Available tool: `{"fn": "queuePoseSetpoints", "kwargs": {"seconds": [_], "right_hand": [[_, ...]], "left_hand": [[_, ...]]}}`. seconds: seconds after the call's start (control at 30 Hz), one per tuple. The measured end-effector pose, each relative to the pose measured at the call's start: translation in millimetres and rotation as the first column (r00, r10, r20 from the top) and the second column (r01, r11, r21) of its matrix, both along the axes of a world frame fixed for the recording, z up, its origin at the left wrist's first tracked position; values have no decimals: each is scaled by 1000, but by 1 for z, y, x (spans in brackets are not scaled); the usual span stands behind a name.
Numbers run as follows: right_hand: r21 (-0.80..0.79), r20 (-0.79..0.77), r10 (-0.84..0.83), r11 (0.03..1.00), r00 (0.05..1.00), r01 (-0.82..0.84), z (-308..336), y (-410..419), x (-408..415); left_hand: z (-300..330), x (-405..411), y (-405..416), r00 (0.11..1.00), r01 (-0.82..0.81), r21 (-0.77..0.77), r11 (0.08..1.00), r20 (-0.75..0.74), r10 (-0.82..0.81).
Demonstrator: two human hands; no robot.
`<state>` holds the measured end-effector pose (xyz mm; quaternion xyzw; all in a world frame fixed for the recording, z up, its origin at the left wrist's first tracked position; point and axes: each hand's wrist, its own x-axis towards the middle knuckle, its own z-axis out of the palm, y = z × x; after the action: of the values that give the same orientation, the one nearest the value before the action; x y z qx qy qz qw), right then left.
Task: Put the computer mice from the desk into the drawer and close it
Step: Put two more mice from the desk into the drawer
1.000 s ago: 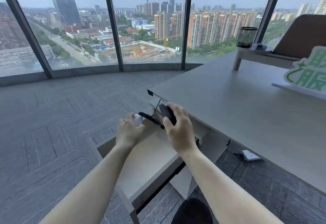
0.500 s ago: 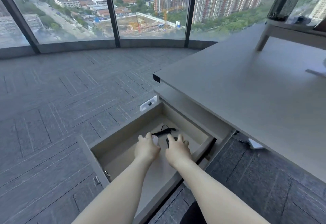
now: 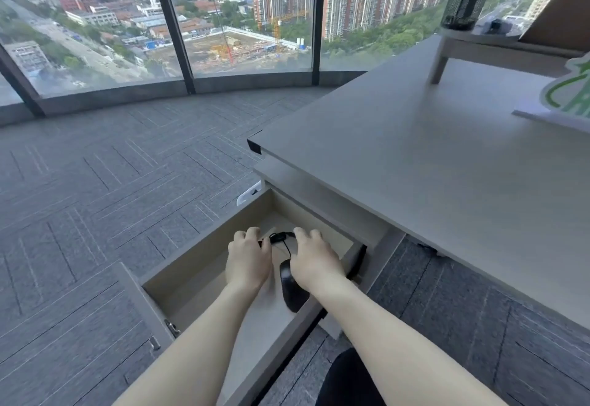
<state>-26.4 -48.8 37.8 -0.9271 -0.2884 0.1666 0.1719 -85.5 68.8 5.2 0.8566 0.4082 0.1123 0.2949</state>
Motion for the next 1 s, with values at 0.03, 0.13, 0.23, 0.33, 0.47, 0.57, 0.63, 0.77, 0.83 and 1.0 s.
{"fn": "queuePoseSetpoints", "kwargs": {"seconds": [0.03,0.13,0.23,0.33,0.47,0.57,0.63,0.77,0.83,1.0], "right_hand": [[92,37,-16,996,999,13,17,-13,3],[373,180,-132,926,975,57,70,-63,11],[574,327,-319,815,890,81,116,-129,23],[642,387,-491,751,780,154,145,-212,40],[636,434,-671,701,602,323,146,-337,64],[549,464,-768,640,441,537,132,-423,79],[460,431,-815,568,387,682,122,-469,86],[272,360,-852,486,381,830,104,-531,97],[215,294,-864,477,409,853,98,-548,103],[185,301,-854,488,424,853,86,-567,112]], "left_hand": [[16,5,-6,996,26,19,999,90,-27],[67,27,-42,936,124,118,985,314,-156],[115,51,-102,840,248,180,952,449,-304],[147,77,-179,741,406,192,894,503,-444],[160,112,-295,636,640,154,753,444,-631],[155,130,-378,572,769,114,629,319,-756],[149,140,-424,562,803,64,592,249,-789],[143,160,-491,559,823,63,565,90,-824],[141,169,-512,556,826,98,554,14,-831],[131,187,-540,598,786,235,571,-54,-800]]}}
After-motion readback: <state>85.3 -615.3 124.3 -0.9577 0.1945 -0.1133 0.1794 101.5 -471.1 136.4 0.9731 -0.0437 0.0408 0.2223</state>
